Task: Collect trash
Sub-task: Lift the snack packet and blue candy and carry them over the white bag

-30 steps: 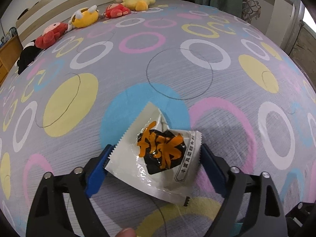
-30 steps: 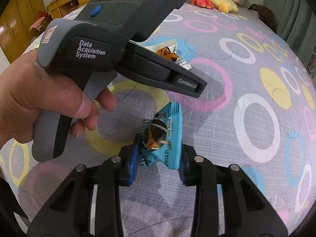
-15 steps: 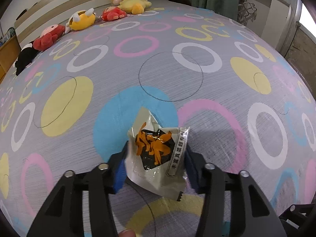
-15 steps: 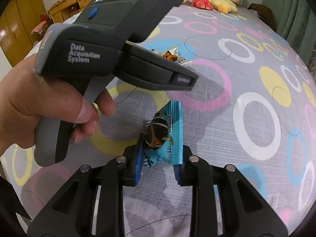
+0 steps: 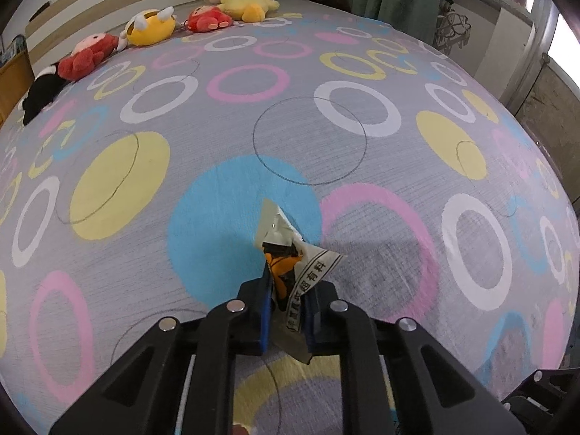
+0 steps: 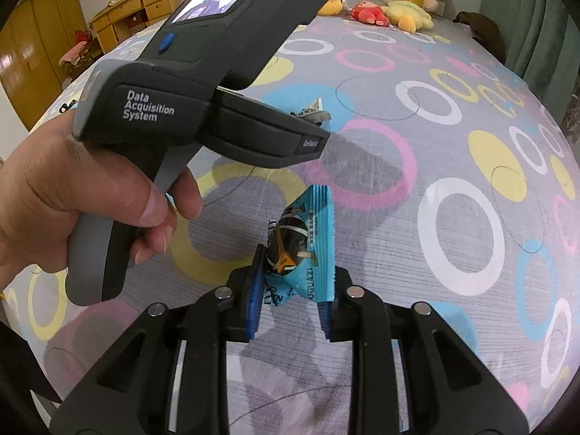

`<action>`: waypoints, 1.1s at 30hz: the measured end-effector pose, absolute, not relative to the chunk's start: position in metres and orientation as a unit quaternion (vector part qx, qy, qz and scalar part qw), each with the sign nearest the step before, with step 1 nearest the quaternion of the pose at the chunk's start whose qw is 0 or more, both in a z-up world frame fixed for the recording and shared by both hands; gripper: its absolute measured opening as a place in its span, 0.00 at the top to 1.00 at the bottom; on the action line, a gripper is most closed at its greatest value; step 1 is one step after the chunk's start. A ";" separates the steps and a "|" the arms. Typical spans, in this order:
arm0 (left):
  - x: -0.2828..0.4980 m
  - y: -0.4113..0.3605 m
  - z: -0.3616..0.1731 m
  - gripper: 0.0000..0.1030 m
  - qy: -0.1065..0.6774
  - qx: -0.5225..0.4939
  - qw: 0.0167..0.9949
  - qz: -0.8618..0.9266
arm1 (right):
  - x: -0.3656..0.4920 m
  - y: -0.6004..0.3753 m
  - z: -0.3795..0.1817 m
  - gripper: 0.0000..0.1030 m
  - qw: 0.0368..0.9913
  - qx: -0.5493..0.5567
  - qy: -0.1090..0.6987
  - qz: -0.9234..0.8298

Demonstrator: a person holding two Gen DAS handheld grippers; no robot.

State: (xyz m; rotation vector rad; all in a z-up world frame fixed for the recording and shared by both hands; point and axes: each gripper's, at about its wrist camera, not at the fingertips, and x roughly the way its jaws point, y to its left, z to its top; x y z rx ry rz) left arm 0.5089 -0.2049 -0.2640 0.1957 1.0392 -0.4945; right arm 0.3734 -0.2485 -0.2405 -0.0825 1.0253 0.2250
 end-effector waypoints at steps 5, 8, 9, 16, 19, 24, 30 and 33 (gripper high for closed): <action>0.502 -0.199 -0.261 0.87 0.492 0.091 0.835 -0.229 | 0.368 -0.247 -0.233 0.77 0.866 -0.042 0.485 0.109; 0.498 -0.190 -0.253 0.87 0.492 0.080 0.837 -0.226 | 0.363 -0.247 -0.225 0.77 0.868 -0.041 0.482 0.111; 0.497 -0.188 -0.250 0.87 0.491 0.078 0.838 -0.224 | 0.362 -0.247 -0.223 0.77 0.869 -0.040 0.481 0.111; 0.479 -0.168 -0.220 0.87 0.479 0.071 0.848 -0.216 | 0.344 -0.247 -0.198 0.78 0.874 -0.041 0.471 0.115; 0.469 -0.160 -0.202 0.87 0.474 0.066 0.852 -0.214 | 0.337 -0.248 -0.185 0.78 0.876 -0.039 0.466 0.117; 0.445 -0.149 -0.178 0.87 0.467 0.066 0.856 -0.211 | 0.319 -0.244 -0.166 0.79 0.880 -0.038 0.458 0.123; 0.409 -0.139 -0.145 0.87 0.454 0.066 0.863 -0.213 | 0.293 -0.243 -0.134 0.79 0.885 -0.040 0.444 0.132; 0.388 -0.134 -0.126 0.87 0.448 0.065 0.866 -0.213 | 0.277 -0.243 -0.118 0.79 0.889 -0.038 0.435 0.136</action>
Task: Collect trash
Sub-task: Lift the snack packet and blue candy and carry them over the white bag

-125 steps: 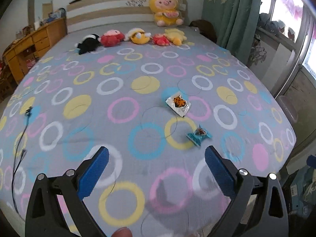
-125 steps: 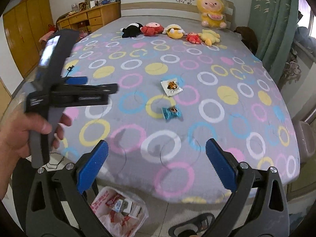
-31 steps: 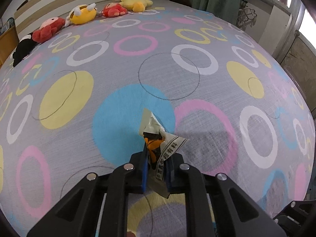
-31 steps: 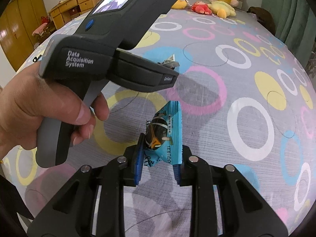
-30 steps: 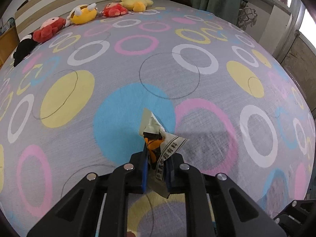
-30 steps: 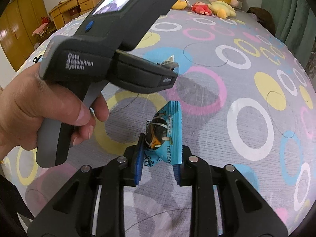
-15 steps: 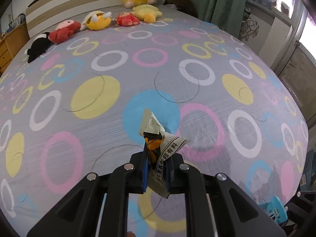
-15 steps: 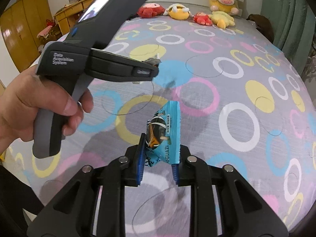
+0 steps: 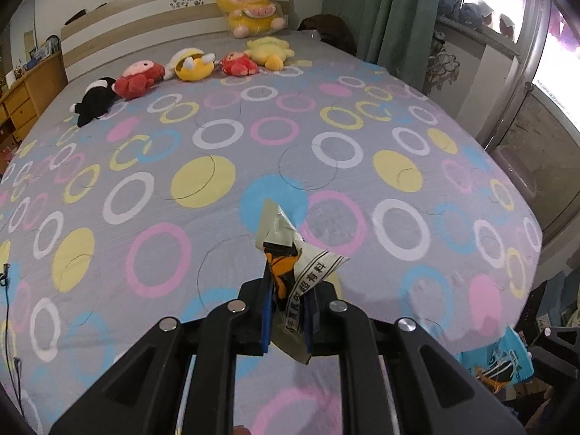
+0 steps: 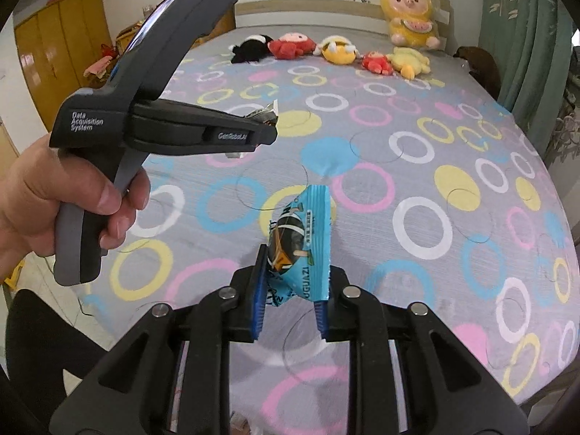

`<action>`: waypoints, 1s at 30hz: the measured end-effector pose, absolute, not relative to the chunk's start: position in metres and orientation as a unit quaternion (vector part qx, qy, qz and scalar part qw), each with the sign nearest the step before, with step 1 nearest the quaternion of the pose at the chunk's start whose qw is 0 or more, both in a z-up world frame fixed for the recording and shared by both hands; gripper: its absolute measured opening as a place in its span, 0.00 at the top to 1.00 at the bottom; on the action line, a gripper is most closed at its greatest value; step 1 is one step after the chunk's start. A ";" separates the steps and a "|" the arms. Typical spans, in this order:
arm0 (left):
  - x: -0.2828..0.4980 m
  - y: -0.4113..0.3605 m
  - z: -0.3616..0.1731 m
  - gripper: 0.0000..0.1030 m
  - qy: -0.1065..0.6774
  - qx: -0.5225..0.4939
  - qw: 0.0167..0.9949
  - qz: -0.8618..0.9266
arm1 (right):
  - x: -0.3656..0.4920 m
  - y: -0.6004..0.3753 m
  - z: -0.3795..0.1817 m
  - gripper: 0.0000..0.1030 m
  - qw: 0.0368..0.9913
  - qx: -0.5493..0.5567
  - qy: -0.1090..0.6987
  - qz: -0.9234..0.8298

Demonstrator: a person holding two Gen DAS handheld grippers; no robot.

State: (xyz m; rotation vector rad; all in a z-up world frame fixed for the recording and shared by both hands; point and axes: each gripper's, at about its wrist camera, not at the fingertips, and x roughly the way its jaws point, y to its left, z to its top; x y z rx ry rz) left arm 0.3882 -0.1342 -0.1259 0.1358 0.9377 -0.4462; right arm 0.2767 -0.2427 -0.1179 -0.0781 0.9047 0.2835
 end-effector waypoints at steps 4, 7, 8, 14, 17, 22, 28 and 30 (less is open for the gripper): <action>0.360 -0.124 -0.103 0.87 0.442 0.052 0.870 -0.211 | 0.250 -0.240 -0.097 0.80 0.894 -0.039 0.423 0.143; 0.335 -0.115 -0.086 0.87 0.434 0.049 0.875 -0.208 | 0.228 -0.238 -0.082 0.82 0.897 -0.041 0.414 0.147; 0.326 -0.113 -0.082 0.87 0.434 0.050 0.876 -0.204 | 0.221 -0.239 -0.077 0.82 0.899 -0.039 0.412 0.147; 0.278 -0.099 -0.066 0.87 0.427 0.051 0.880 -0.204 | 0.178 -0.238 -0.060 0.82 0.901 -0.037 0.404 0.154; 0.250 -0.095 -0.062 0.87 0.421 0.059 0.881 -0.207 | 0.155 -0.237 -0.053 0.82 0.903 -0.039 0.398 0.157; 0.199 -0.087 -0.054 0.87 0.412 0.062 0.882 -0.219 | 0.114 -0.233 -0.042 0.82 0.902 -0.048 0.394 0.168; 0.137 -0.069 -0.061 0.87 0.411 0.062 0.880 -0.230 | 0.063 -0.231 -0.041 0.82 0.900 -0.053 0.396 0.174; 0.123 -0.063 -0.068 0.87 0.417 0.054 0.878 -0.230 | 0.050 -0.231 -0.047 0.82 0.897 -0.050 0.401 0.178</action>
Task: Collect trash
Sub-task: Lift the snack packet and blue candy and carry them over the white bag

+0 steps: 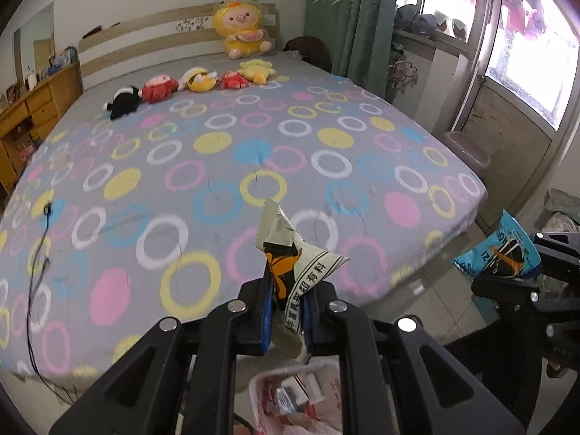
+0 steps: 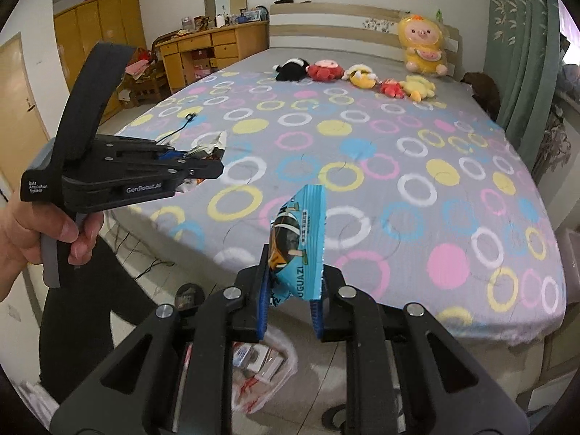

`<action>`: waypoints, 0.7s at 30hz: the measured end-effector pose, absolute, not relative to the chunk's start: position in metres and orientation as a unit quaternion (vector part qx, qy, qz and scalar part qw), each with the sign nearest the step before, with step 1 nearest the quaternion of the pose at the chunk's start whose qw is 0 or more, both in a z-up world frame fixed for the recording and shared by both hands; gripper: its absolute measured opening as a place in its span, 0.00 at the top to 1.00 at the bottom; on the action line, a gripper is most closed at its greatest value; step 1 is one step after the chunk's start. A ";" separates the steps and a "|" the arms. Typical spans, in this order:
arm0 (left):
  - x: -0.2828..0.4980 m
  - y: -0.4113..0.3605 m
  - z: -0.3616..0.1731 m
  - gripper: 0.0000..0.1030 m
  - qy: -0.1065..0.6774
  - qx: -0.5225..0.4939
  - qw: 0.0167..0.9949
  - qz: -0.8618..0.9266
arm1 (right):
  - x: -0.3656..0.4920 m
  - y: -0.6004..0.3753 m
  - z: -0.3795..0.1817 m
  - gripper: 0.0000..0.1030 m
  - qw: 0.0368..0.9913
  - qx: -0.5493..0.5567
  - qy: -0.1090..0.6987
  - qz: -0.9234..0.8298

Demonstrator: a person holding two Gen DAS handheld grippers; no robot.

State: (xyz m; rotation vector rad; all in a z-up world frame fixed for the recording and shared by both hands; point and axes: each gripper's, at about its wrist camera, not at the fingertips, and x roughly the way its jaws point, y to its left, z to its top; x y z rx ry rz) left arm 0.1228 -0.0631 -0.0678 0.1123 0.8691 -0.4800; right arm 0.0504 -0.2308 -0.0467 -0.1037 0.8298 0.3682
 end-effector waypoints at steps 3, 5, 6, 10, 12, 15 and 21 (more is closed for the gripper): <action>0.100 -0.057 -0.083 0.87 0.419 0.058 0.878 -0.223 | 0.029 -0.224 -0.064 0.82 0.890 -0.056 0.415 0.181; 0.089 -0.052 -0.096 0.87 0.431 0.049 0.873 -0.224 | 0.017 -0.218 -0.081 0.82 0.883 -0.053 0.428 0.186; 0.081 -0.051 -0.104 0.87 0.437 0.051 0.870 -0.223 | 0.015 -0.216 -0.087 0.82 0.880 -0.052 0.433 0.188; 0.057 -0.046 -0.143 0.87 0.468 0.046 0.855 -0.218 | 0.002 -0.206 -0.119 0.82 0.866 -0.044 0.459 0.196; 0.047 -0.046 -0.159 0.87 0.482 0.046 0.847 -0.217 | 0.000 -0.200 -0.131 0.82 0.861 -0.048 0.467 0.196; 0.035 -0.047 -0.184 0.87 0.501 0.052 0.838 -0.211 | -0.003 -0.193 -0.150 0.82 0.852 -0.043 0.482 0.201; 0.028 -0.049 -0.230 0.87 0.532 0.065 0.823 -0.190 | 0.001 -0.178 -0.188 0.82 0.835 -0.052 0.507 0.209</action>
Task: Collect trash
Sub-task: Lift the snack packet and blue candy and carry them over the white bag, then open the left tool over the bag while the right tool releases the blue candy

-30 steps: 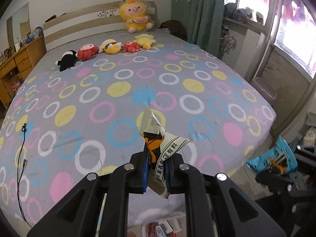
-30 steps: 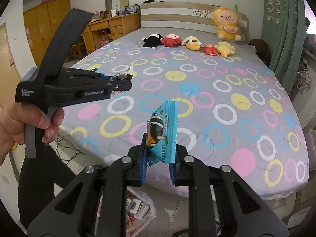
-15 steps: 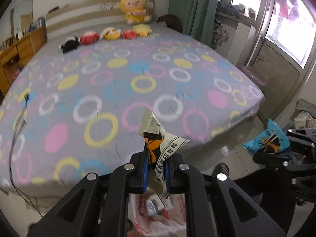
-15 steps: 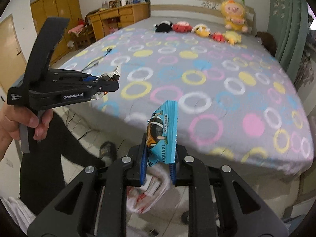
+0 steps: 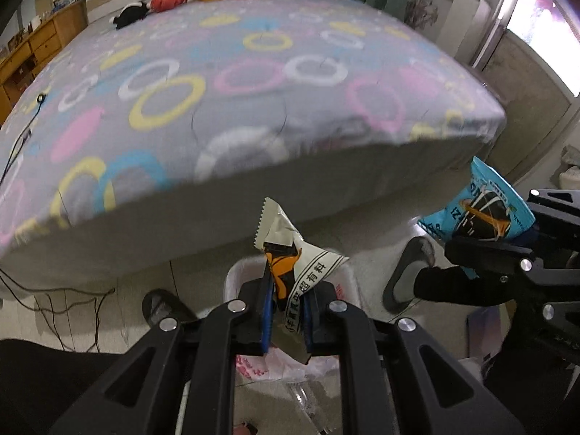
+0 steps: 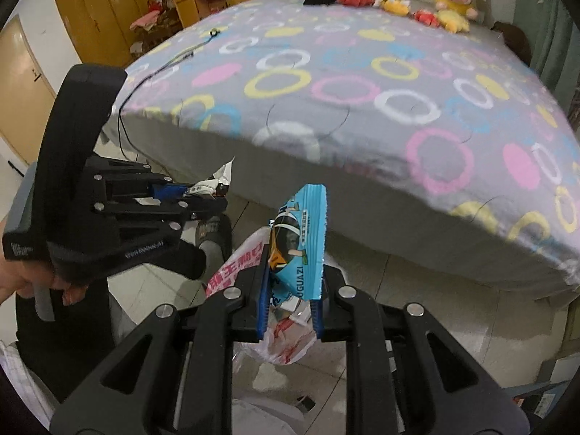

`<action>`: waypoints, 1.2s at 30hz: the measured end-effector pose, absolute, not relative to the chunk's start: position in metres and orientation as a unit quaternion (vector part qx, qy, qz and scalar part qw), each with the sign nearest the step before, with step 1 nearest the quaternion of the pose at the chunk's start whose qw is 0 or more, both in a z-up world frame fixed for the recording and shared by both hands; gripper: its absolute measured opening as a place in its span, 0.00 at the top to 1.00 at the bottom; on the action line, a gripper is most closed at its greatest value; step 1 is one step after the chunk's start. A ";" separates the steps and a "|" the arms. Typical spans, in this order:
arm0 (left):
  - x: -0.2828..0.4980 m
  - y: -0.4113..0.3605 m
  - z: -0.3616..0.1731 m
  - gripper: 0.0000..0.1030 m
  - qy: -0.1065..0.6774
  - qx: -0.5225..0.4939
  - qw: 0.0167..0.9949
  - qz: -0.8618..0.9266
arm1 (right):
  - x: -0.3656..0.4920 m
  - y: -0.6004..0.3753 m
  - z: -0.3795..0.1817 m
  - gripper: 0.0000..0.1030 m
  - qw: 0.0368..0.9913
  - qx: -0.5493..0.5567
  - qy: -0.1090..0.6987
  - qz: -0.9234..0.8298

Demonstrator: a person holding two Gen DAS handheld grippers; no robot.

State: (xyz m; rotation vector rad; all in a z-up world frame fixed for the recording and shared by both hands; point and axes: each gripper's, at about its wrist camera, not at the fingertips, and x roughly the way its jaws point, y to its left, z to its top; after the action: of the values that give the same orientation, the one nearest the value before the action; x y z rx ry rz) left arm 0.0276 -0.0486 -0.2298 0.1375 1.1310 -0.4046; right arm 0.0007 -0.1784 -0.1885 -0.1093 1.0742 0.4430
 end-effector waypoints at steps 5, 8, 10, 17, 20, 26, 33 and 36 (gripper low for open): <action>0.032 -0.045 -0.272 0.87 0.575 0.059 0.798 -0.171 | 0.009 -0.169 -0.231 0.82 0.810 -0.064 0.542 0.213; 0.035 -0.045 -0.300 0.87 0.603 0.053 0.778 -0.168 | 0.014 -0.164 -0.254 0.82 0.795 -0.069 0.562 0.217; 0.036 -0.049 -0.317 0.87 0.616 0.060 0.766 -0.170 | 0.018 -0.162 -0.270 0.82 0.787 -0.077 0.572 0.219; 0.049 -0.052 -0.362 0.87 0.653 0.066 0.738 -0.160 | 0.030 -0.155 -0.315 0.82 0.761 -0.076 0.605 0.223; 0.057 -0.054 -0.380 0.87 0.666 0.067 0.725 -0.161 | 0.035 -0.151 -0.331 0.82 0.754 -0.087 0.610 0.227; 0.064 -0.056 -0.403 0.87 0.679 0.075 0.714 -0.153 | 0.040 -0.146 -0.361 0.83 0.736 -0.088 0.631 0.228; 0.064 -0.057 -0.431 0.87 0.697 0.096 0.696 -0.145 | 0.042 -0.141 -0.379 0.83 0.724 -0.090 0.644 0.230; 0.064 -0.060 -0.437 0.87 0.700 0.106 0.691 -0.145 | 0.045 -0.138 -0.381 0.83 0.720 -0.097 0.647 0.234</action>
State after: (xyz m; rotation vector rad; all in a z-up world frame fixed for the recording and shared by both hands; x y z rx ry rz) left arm 0.0637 -0.0597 -0.4374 0.2362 1.5654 -0.3231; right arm 0.0452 -0.1377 -0.3812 -0.2153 1.4294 0.5175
